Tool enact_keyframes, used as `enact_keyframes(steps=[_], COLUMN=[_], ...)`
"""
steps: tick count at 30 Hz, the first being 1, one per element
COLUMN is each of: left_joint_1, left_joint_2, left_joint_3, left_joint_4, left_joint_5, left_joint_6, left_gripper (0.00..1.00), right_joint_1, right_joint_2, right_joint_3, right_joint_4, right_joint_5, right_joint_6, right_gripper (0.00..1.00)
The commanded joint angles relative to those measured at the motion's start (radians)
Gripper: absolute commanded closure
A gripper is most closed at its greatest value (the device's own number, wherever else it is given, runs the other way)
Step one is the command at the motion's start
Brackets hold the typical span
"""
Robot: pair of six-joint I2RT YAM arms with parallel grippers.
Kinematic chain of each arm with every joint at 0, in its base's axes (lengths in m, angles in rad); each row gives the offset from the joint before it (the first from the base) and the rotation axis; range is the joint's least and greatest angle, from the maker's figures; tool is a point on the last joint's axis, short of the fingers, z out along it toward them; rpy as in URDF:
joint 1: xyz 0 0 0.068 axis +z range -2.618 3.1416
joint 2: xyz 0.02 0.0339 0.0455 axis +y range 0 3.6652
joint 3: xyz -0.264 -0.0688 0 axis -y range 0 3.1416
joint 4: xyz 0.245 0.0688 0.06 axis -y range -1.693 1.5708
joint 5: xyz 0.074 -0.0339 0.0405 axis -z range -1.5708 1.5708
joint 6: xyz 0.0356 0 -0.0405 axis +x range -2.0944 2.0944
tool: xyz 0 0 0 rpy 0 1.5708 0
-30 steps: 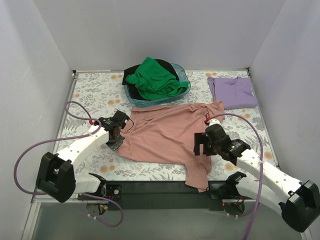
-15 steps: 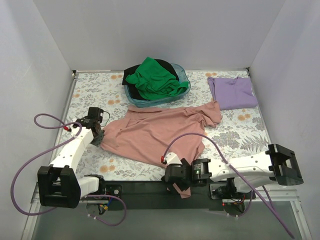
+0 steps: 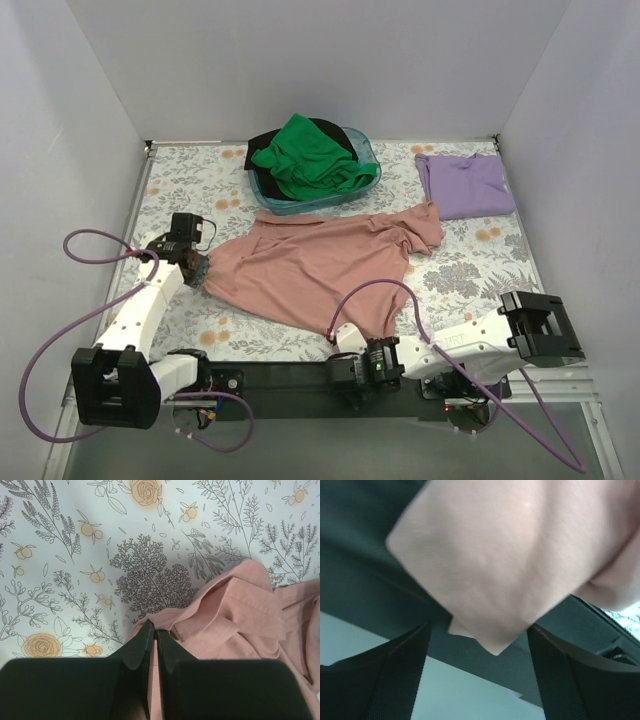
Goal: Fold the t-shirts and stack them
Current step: Flatten the tshirt out
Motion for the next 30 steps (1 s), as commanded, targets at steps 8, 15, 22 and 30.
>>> enact_keyframes(steps=[8, 15, 22, 30], left_joint_1=[0.005, 0.005, 0.004, 0.004], left_joint_2=[-0.064, -0.094, -0.036, 0.007], left_joint_3=[0.015, 0.263, 0.622, 1.161], left_joint_4=[0.0, 0.006, -0.006, -0.01], left_joint_5=[0.026, 0.1, 0.186, 0.302], left_joint_6=[0.033, 0.124, 0.176, 0.262], left_gripper=[1.0, 1.0, 1.0, 1.0], right_joint_1=[-0.051, -0.364, -0.529, -0.528], right_joint_2=[-0.166, -0.399, -0.387, -0.315], right_joint_3=[-0.086, 0.181, 0.743, 1.337], right_joint_4=[-0.109, -0.396, -0.346, 0.061], right_joint_5=[0.198, 0.586, 0.898, 0.565], right_joint_6=[0.238, 0.118, -0.356, -1.035], right_gripper=[0.9, 0.99, 0.99, 0.99])
